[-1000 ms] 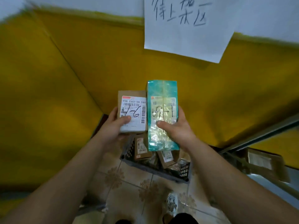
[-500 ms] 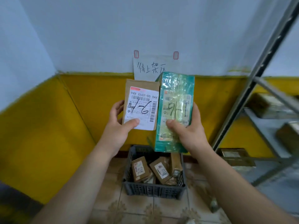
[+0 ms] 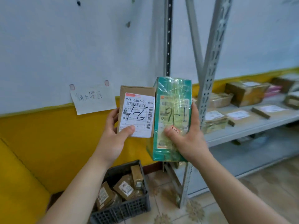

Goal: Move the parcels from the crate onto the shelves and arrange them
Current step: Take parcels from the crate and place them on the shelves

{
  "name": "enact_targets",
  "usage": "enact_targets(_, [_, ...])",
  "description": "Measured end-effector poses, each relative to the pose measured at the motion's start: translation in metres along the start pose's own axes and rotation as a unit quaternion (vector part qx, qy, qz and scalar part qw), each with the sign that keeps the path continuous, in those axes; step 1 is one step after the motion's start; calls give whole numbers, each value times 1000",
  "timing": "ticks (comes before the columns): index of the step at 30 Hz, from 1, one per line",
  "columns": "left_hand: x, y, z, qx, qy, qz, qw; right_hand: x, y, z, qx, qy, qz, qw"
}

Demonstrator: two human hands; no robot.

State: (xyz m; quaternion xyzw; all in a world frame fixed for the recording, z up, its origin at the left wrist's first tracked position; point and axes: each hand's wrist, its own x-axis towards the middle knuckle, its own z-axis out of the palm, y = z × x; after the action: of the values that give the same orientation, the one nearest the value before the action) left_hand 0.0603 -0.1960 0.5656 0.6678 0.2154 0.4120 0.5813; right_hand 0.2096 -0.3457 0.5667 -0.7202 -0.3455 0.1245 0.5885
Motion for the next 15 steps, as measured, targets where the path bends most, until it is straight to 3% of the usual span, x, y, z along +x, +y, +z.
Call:
enact_targets(6, [-39, -4, 176, -23, -111, -26, 993, -51, 40, -174, -55, 116, 54, 990])
enact_targets(15, [-116, 1, 416, -32, -293, -27, 955, -145, 99, -387, -69, 290, 160, 941])
